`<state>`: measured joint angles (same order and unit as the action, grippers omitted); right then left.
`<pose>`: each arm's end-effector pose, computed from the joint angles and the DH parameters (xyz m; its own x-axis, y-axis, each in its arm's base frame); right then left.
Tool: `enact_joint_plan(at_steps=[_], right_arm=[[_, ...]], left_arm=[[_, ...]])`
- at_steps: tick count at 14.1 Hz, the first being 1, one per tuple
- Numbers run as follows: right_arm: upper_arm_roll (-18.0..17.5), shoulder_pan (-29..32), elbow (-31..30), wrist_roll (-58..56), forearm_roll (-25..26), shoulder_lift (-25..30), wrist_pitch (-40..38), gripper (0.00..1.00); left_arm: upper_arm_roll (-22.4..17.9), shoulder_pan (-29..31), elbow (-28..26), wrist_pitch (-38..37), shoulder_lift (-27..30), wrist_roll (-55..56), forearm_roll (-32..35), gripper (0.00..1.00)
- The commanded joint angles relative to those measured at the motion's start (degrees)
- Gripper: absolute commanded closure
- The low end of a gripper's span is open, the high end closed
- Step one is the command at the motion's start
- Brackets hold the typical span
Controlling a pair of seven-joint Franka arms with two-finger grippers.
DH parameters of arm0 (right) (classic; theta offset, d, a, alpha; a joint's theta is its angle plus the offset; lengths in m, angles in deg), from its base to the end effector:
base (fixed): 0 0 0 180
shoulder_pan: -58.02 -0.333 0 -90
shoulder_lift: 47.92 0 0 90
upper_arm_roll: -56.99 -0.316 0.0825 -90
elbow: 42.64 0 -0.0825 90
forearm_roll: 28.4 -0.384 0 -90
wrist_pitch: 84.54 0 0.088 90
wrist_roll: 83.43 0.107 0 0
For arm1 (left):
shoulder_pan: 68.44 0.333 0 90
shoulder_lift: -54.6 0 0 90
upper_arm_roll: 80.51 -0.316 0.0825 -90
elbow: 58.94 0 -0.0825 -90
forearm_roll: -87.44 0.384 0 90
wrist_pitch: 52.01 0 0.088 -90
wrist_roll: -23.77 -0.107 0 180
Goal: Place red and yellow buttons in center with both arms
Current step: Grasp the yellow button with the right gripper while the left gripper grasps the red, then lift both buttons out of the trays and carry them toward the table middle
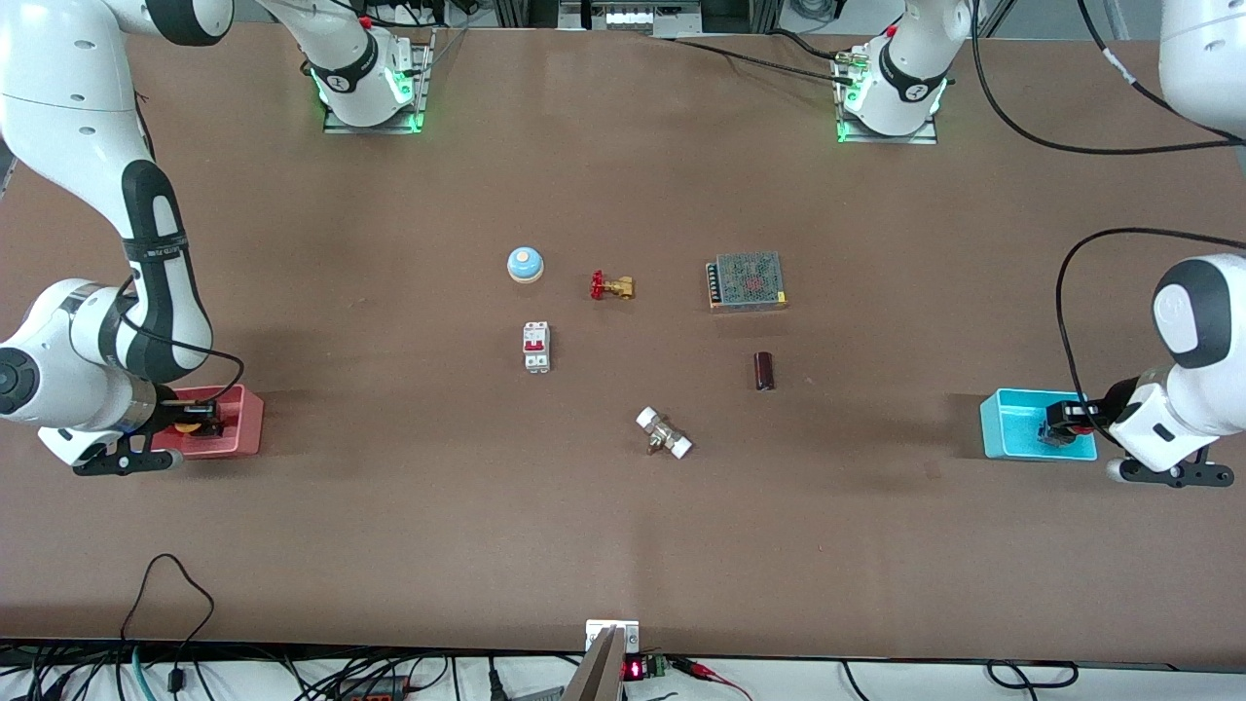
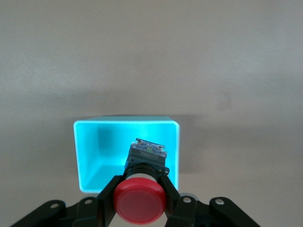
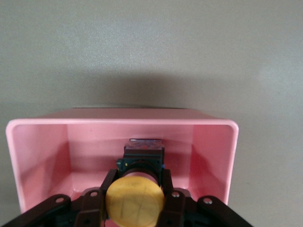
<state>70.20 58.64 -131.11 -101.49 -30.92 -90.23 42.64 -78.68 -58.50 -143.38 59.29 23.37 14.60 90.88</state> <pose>0.6865 -0.1431 0.2210 0.9921 0.0967 -0.0803 0.1046 -0.9894 0.1004 0.6878 0.1057 0.3553 0.9960 -0.0373 -0.0812 -0.0394 -0.9989 -0.0249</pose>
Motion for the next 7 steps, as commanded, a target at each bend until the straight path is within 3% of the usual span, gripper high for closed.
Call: enact_joint_plan(at_steps=[1,4,7], right_arm=[[-0.46,0.78,0.75,-2.06,-1.00,2.48,-1.75,0.71],[-0.46,0.78,0.84,-2.06,-0.92,8.01,-8.24,0.70],[-0.90,-0.27,0.84,-1.63,-1.09,13.56,-13.61,0.70]], left_arm=[[0.54,-1.76,-1.43,-3.01,2.50,3.45,1.39,0.69],[2.64,-3.52,-2.48,-4.24,2.67,9.34,0.61,0.69],[7.38,-3.79,-3.18,-3.90,1.80,16.80,0.43,0.70]])
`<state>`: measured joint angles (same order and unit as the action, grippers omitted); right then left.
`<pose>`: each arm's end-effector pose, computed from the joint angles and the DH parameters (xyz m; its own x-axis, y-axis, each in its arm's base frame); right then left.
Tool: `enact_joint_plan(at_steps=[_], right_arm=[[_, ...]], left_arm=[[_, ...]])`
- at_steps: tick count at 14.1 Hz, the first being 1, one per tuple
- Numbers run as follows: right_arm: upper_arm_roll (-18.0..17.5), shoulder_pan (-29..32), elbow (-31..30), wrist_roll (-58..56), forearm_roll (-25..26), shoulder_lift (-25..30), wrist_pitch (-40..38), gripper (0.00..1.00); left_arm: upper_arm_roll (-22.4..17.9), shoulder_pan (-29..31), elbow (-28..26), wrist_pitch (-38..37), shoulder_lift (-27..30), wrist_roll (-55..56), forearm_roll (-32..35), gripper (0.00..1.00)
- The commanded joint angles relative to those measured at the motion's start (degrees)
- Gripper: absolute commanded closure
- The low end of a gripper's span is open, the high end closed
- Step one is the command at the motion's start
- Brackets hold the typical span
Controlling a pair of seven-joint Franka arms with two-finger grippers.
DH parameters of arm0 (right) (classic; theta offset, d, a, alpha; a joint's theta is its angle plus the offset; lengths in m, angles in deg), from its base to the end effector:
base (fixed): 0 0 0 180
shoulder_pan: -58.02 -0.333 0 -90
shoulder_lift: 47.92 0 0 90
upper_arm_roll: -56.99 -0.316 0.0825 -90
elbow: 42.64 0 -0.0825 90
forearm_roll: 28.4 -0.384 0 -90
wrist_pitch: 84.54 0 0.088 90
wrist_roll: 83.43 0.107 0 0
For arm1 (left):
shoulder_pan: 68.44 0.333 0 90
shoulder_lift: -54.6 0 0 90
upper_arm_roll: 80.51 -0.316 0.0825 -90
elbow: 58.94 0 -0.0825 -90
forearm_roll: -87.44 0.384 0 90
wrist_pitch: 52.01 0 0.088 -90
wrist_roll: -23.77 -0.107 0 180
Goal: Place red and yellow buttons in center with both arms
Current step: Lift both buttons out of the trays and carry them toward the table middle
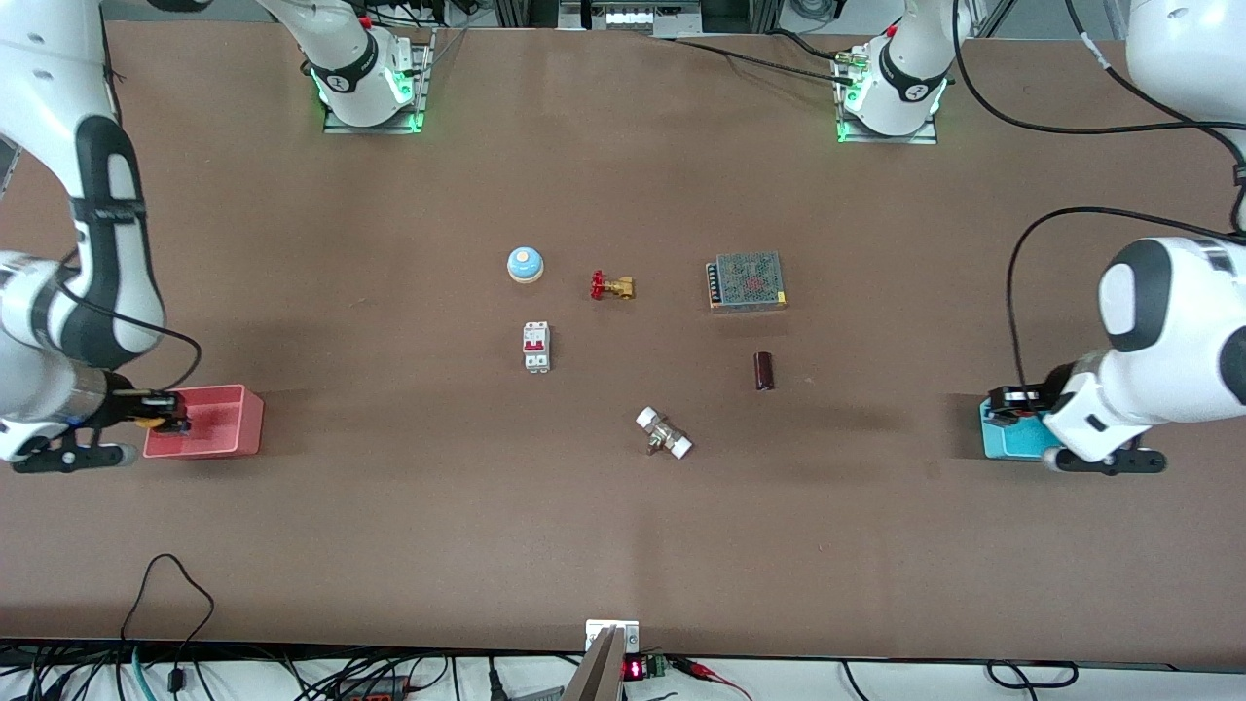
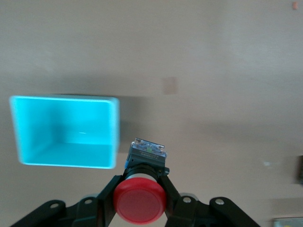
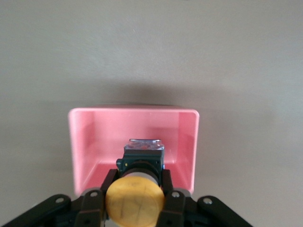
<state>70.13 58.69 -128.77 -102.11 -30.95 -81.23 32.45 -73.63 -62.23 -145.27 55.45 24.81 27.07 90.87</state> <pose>0.6868 -0.1399 0.3325 0.9938 0.0967 -0.0543 0.1005 -0.9923 0.0724 0.6806 0.0086 0.3542 0.9886 0.0349 -0.1467 0.0348 -0.9994 -0.0027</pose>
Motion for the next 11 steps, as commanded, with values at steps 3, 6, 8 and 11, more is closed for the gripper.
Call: enact_joint_plan(at_steps=[3,6,8,11], right_arm=[[-1.81,-5.48,-1.51,4.33,-1.50,6.23,-4.31,0.70],[-1.81,-13.13,-1.59,12.51,-3.06,5.62,-4.31,0.70],[-1.81,-18.49,-1.59,18.48,-7.28,3.96,-3.79,0.70],[-1.81,-24.91,-1.59,26.49,-9.58,0.62,-2.82,0.70]], left_arm=[[6.64,-0.32,-1.91,0.21,-1.48,10.48,0.44,0.70],[7.27,-3.47,-2.35,2.04,-3.42,16.28,0.44,0.70],[7.35,-5.41,-5.41,6.43,-4.12,19.89,-0.26,0.70],[7.35,-6.91,-9.98,12.94,-4.65,21.13,-2.46,0.70]])
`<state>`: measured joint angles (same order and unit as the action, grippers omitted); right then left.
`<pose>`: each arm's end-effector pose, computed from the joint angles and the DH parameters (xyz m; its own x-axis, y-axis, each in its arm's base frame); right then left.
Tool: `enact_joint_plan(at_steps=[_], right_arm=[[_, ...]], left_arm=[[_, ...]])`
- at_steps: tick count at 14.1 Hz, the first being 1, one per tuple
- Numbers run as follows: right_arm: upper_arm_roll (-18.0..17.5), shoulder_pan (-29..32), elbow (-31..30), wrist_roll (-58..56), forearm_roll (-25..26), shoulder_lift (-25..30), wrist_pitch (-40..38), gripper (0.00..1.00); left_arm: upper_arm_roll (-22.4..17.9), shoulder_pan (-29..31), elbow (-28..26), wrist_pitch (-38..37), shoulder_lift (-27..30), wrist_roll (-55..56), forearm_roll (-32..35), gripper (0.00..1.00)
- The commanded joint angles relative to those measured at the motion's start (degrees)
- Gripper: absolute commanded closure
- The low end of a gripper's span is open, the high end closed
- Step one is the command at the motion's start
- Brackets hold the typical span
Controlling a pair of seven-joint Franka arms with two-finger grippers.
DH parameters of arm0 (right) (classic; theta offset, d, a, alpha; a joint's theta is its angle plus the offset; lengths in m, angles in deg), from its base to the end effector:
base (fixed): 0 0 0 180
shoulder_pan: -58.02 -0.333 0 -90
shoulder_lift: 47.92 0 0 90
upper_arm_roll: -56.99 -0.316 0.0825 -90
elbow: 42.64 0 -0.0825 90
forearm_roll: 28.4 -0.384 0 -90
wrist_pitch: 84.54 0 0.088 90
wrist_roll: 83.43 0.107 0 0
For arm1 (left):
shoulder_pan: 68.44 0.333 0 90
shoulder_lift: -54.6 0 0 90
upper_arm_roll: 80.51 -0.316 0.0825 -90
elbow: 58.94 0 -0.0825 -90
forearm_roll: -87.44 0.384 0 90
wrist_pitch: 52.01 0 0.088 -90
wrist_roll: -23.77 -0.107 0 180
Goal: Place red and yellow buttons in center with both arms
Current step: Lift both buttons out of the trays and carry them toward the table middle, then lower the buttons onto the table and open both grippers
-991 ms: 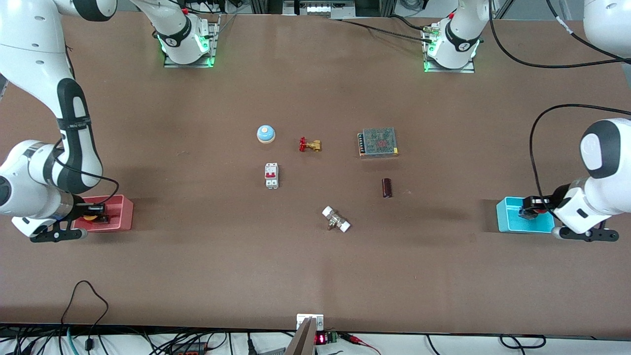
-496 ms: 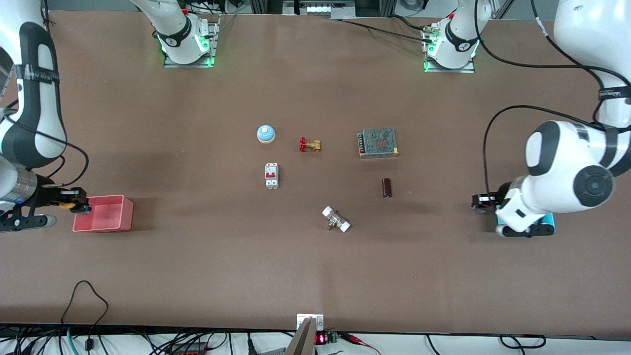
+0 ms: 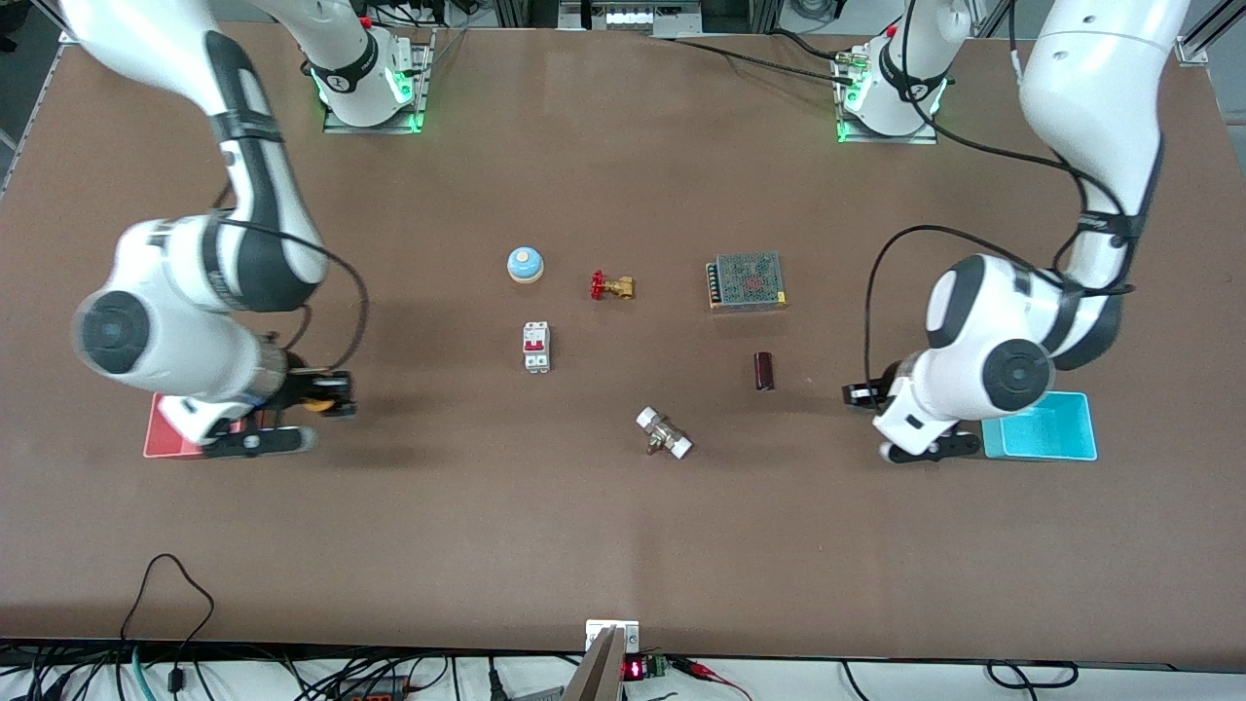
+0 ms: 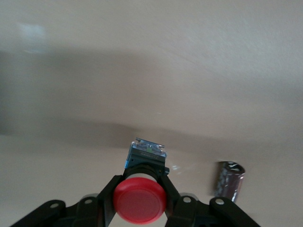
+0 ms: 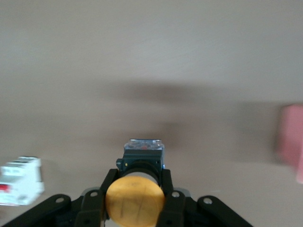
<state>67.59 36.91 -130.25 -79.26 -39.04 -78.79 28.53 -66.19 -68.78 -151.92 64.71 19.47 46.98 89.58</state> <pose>0.6702 0.1552 0.3415 0.9944 0.0548 -0.0903 0.0493 -0.9968 -0.0631 0.6520 -0.1487 0.2600 0.9659 0.1526 -0.2090 0.1630 -0.9861 0.0331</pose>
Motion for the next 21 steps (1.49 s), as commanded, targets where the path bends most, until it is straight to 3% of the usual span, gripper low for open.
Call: enact_joint_plan(at_steps=[1,4,10,14,15,16,17,21], right_arm=[[0.73,-4.63,-0.11,5.23,-1.58,-2.95,2.84,0.70],[0.73,-7.97,-0.20,10.32,-1.05,-5.86,5.32,0.69],[0.73,-10.79,-0.63,15.52,-0.96,-9.82,7.51,0.69],[0.82,-10.97,-0.72,16.49,-0.87,-11.14,8.30,0.66],[0.82,-10.97,-0.72,16.49,-0.96,-11.14,8.22,0.54],[0.82,-10.97,-0.72,16.49,-0.96,-11.14,8.22,0.21],[0.82,-11.06,-0.72,16.67,-1.13,-11.05,8.22,0.00],[1.09,-11.15,-0.11,16.50,-1.31,-8.70,7.60,0.00]], left_arm=[[-0.09,-0.88,-4.40,5.44,0.33,2.19,-1.18,0.70],[-0.09,-1.77,-4.49,5.63,-0.63,2.98,-1.18,0.68],[-0.17,-2.12,-3.62,5.45,-0.46,3.16,-1.18,0.26],[-0.79,-1.24,-0.90,4.67,2.69,2.81,-0.48,0.05],[-1.14,-1.07,-0.63,4.40,3.92,2.81,-0.39,0.03],[-2.10,-0.89,-0.54,4.14,5.59,2.72,-0.39,0.01],[-3.06,-0.80,-0.54,3.61,7.17,2.55,-0.30,0.00],[-5.09,-0.63,-0.45,-0.07,12.89,0.72,2.24,0.00]])
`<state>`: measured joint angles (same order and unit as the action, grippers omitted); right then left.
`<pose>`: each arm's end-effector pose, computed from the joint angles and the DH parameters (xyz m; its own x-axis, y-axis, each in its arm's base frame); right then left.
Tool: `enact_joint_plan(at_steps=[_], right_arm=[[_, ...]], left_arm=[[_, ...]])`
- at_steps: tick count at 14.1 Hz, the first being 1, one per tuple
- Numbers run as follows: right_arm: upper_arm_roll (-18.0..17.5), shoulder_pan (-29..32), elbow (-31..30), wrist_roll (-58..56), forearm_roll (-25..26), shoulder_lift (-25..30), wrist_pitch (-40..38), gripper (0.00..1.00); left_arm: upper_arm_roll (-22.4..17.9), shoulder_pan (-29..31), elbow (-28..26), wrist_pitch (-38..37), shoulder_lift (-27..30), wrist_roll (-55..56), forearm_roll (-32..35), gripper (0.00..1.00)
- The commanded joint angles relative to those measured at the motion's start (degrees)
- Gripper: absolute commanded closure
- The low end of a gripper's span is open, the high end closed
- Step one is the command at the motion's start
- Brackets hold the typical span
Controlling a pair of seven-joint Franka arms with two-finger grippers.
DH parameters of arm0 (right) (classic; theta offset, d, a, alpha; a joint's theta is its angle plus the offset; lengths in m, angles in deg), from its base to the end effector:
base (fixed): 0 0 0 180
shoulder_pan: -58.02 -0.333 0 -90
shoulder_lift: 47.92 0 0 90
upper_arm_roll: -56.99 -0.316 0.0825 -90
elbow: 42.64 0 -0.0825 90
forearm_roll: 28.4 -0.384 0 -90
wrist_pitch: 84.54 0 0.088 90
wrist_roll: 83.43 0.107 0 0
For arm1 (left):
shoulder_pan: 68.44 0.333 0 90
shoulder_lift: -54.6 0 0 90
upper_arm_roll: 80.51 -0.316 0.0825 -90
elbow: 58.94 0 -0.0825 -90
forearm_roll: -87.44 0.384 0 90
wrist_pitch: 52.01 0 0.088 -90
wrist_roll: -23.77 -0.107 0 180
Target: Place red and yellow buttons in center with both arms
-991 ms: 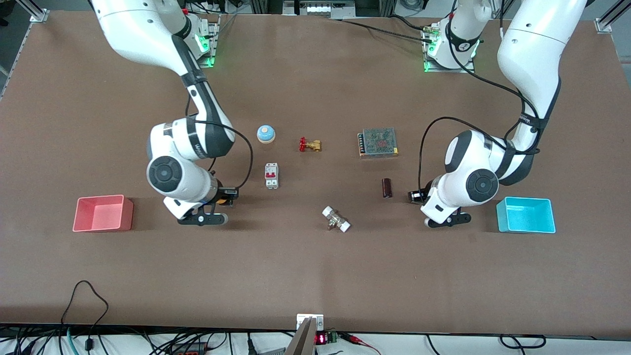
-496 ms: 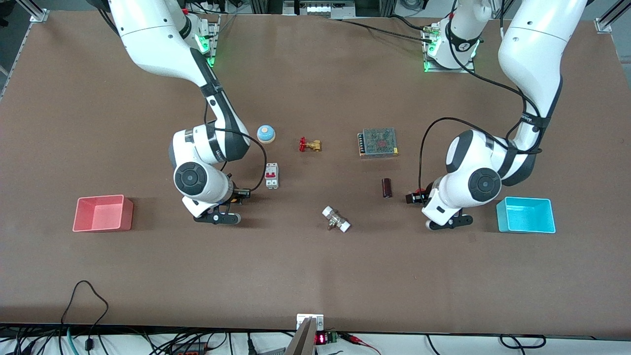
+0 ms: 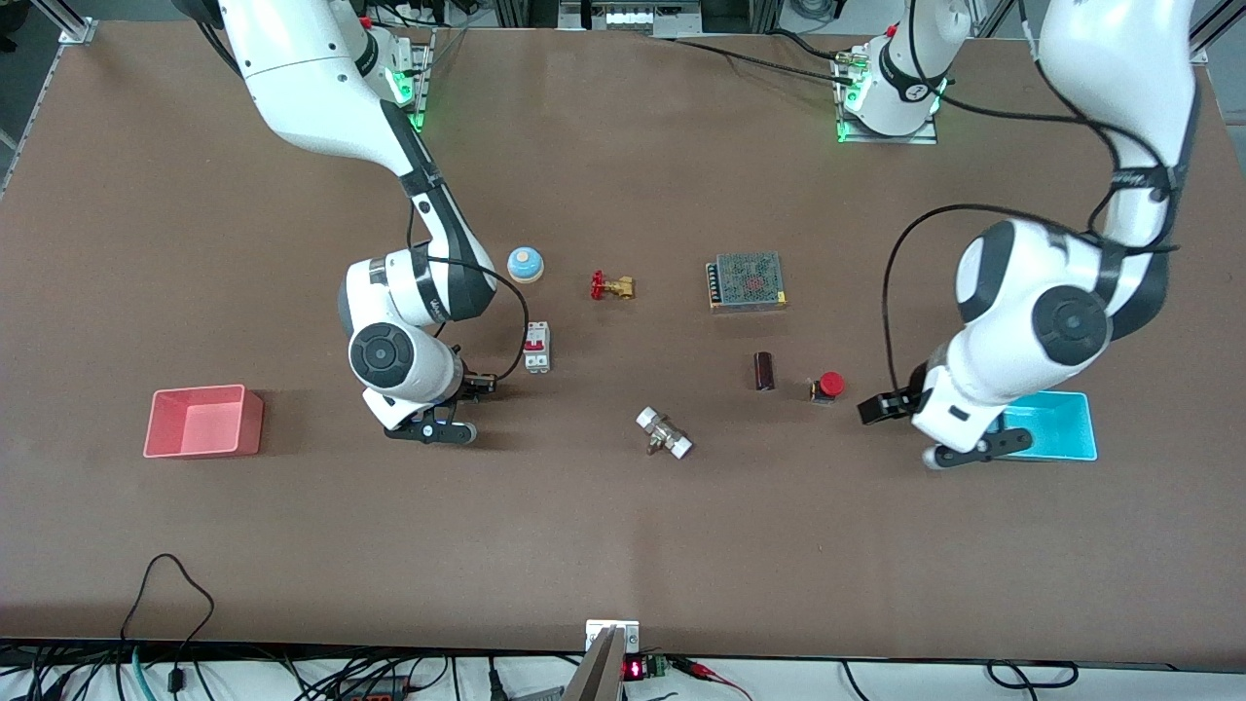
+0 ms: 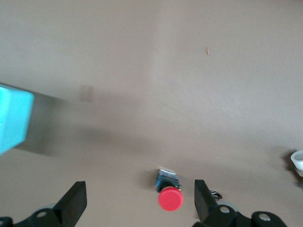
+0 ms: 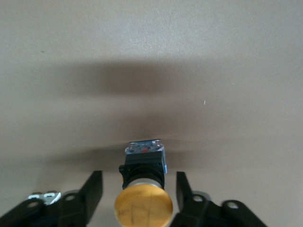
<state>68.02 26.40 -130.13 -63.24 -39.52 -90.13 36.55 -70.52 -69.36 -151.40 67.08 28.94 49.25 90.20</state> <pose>0.6394 0.2703 0.2178 0.9889 -0.0656 -0.1334 -0.0628 -0.9977 0.0255 0.6691 -0.1118 0.3722 0.9691 0.2467 0.0077 0.2462 -0.9684 0.0397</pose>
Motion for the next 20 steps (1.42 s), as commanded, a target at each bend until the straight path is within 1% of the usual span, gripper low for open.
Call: enact_joint_plan(at_steps=[1,4,7,9,11,14,16,19,20], right_arm=[[0.74,-0.64,-0.23,0.47,-0.84,4.74,-1.11,0.00],[1.35,0.23,-0.23,0.29,-0.40,10.99,-2.96,0.00],[5.38,0.41,-0.23,-0.49,-0.31,16.96,-6.37,0.00],[8.20,0.50,-0.23,-1.11,-0.23,21.10,-11.81,0.00],[10.40,0.50,-0.14,-4.26,-0.22,24.26,-16.56,0.00],[13.56,0.50,-0.14,-7.87,-0.05,26.38,-19.74,0.00],[15.50,0.41,-0.05,-8.58,-0.22,26.47,-21.15,0.00],[17.26,0.50,0.04,-8.67,-0.31,26.74,-21.85,0.00],[16.31,3.55,0.04,-8.84,-0.40,28.91,-22.47,0.00]], left_arm=[[-0.76,0.91,-0.96,-4.11,4.56,-3.49,1.63,0.00],[-0.67,3.03,-0.97,-7.90,8.33,-9.46,1.63,0.00],[-0.67,5.14,-0.96,-10.98,11.68,-14.92,1.63,0.00],[-0.67,6.11,-0.96,-12.38,13.87,-17.12,1.63,0.00],[-0.76,6.46,-0.62,-14.58,15.54,-18.79,1.63,0.00],[-0.67,6.90,3.15,-20.98,15.99,-21.52,1.63,0.00],[-0.76,6.99,5.01,-23.63,17.13,-22.84,1.63,0.00],[-0.67,7.51,4.84,-25.04,20.20,-23.37,1.63,0.00],[-0.58,7.78,4.92,-25.92,21.08,-24.15,1.55,0.00]])
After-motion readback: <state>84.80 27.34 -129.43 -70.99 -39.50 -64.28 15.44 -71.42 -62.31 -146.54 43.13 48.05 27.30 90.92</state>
